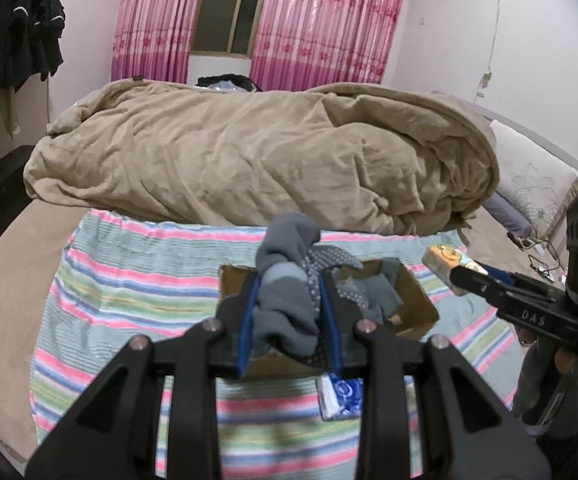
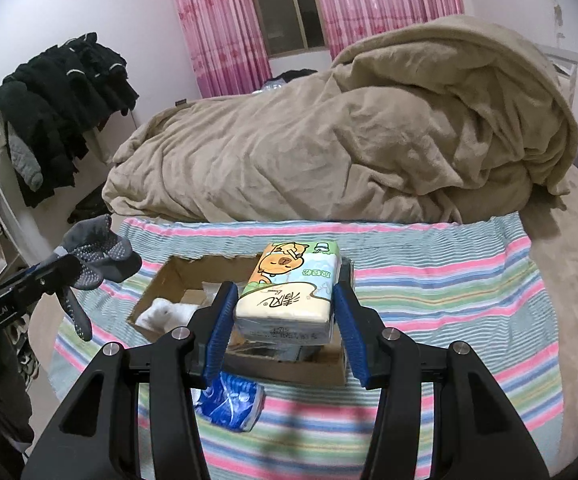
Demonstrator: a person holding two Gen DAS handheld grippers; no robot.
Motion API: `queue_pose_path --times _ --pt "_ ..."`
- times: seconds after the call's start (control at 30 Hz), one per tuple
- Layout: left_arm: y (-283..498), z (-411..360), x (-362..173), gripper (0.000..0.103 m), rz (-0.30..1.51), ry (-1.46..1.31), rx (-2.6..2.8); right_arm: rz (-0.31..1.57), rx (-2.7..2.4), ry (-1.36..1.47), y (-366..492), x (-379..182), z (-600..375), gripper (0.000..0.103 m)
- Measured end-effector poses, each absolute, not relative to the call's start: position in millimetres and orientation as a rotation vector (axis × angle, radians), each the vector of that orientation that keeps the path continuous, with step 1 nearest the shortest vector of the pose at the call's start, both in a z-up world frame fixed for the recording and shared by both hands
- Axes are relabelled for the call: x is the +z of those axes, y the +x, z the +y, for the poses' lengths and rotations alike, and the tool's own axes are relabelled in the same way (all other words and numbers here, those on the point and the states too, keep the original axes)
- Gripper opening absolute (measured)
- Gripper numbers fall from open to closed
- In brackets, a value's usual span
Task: Organize objects
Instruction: 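Lift the dotted socks into the box with the left tool while the right tool places the cartoon pack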
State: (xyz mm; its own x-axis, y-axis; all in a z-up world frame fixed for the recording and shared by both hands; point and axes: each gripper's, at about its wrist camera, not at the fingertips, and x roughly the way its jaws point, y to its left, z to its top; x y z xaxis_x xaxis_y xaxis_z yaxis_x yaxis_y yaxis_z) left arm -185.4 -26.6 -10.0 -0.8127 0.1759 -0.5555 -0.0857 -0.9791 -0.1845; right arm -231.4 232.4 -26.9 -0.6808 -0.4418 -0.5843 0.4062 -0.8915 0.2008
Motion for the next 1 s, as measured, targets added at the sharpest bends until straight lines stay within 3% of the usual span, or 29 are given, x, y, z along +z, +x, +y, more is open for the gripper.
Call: queue_pose_path --times 0.53,0.87,0.93,1.0 --pt "-260.9 -34.9 -74.8 0.030 -0.283 -1.040 2.858 -0.058 -2.495 1.064 -277.5 -94.6 218.5 0.052" --pt "-276.9 -29.5 -111.0 0.031 -0.254 -1.184 2.801 -0.062 -2.488 1.069 -276.5 -101.9 217.2 0.053" --pt "-275.9 -28.5 -108.4 0.035 -0.255 -1.189 2.797 -0.055 -2.483 1.067 -275.7 -101.5 215.5 0.055" --pt "-272.7 -27.5 -101.3 0.041 -0.250 -1.174 2.809 -0.088 -2.463 1.069 -274.1 -100.1 216.9 0.064"
